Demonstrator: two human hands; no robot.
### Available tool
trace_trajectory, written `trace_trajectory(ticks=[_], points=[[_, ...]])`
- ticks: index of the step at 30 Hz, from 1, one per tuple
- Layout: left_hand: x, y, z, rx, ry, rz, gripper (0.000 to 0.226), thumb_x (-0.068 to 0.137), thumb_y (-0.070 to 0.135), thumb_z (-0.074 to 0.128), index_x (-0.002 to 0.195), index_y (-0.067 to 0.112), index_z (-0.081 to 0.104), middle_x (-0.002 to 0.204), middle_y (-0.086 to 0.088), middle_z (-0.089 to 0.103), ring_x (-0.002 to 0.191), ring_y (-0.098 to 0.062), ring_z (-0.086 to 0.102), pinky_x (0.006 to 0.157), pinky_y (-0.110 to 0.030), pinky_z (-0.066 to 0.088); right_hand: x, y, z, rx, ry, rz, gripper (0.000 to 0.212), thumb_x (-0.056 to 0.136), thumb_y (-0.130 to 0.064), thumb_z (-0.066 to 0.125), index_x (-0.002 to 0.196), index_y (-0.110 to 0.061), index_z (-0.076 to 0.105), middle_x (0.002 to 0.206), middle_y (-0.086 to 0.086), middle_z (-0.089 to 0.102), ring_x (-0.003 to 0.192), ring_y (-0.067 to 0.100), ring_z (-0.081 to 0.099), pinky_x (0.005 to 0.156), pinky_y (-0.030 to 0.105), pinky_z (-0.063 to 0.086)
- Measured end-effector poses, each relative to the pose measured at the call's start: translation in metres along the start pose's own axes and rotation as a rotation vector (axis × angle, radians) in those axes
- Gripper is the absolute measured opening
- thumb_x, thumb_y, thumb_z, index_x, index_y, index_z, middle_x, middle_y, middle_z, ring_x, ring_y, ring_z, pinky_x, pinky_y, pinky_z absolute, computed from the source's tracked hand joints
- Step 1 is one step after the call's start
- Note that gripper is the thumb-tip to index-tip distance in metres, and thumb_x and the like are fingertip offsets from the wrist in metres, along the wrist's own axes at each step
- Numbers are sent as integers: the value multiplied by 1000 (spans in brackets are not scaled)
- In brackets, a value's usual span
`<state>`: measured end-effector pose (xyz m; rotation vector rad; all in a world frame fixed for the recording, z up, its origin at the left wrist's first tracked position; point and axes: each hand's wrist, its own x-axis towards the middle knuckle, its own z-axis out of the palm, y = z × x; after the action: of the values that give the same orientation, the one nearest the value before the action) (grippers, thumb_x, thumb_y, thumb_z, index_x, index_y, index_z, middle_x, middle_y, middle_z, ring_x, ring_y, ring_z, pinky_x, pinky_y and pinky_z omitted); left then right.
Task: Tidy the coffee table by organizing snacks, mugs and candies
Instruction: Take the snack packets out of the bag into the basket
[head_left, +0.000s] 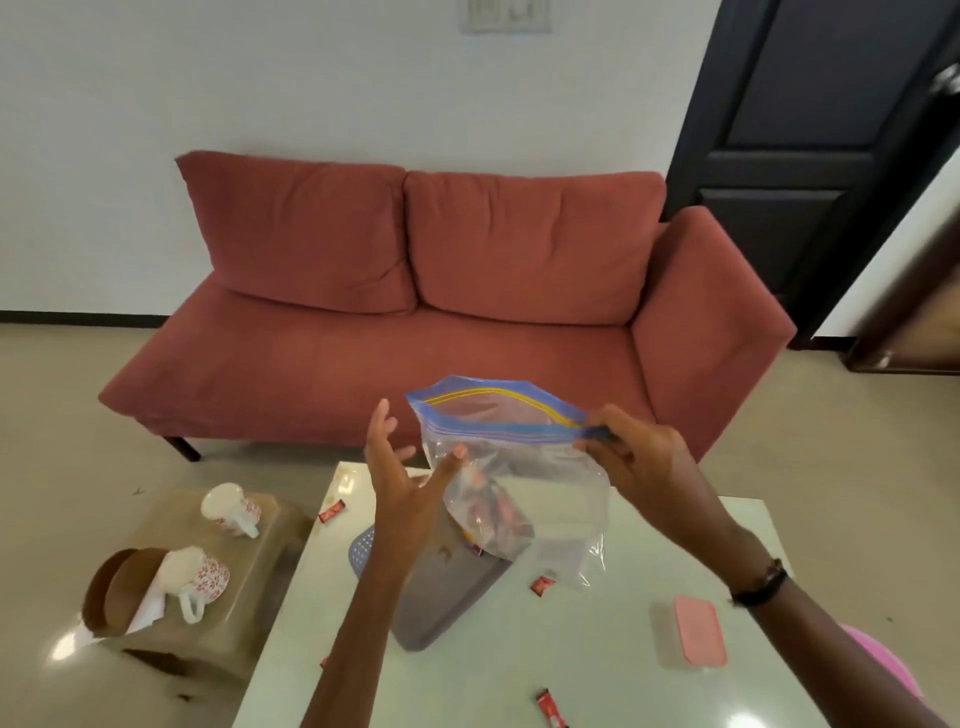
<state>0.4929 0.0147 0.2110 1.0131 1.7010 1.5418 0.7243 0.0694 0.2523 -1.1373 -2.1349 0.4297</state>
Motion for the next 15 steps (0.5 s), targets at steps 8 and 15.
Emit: trace_trajectory(ticks=[8, 15], points=[[-8, 12, -6, -383, -165, -102, 82, 62, 43, 81, 128, 16, 40, 112, -1, 60, 98, -7, 56, 90, -24, 43, -21, -27, -62, 325, 42, 97, 15, 84, -6, 66, 92, -18, 63, 77, -11, 67, 66, 2, 57, 65, 14, 48], [-52, 31, -8, -462, -296, -57, 21, 66, 39, 79, 82, 27, 71, 81, 5, 72, 82, -15, 65, 86, -38, 50, -81, -42, -109, 488, 160, 215, 28, 83, -23, 64, 107, -33, 53, 84, 10, 73, 74, 19, 70, 68, 41, 58]])
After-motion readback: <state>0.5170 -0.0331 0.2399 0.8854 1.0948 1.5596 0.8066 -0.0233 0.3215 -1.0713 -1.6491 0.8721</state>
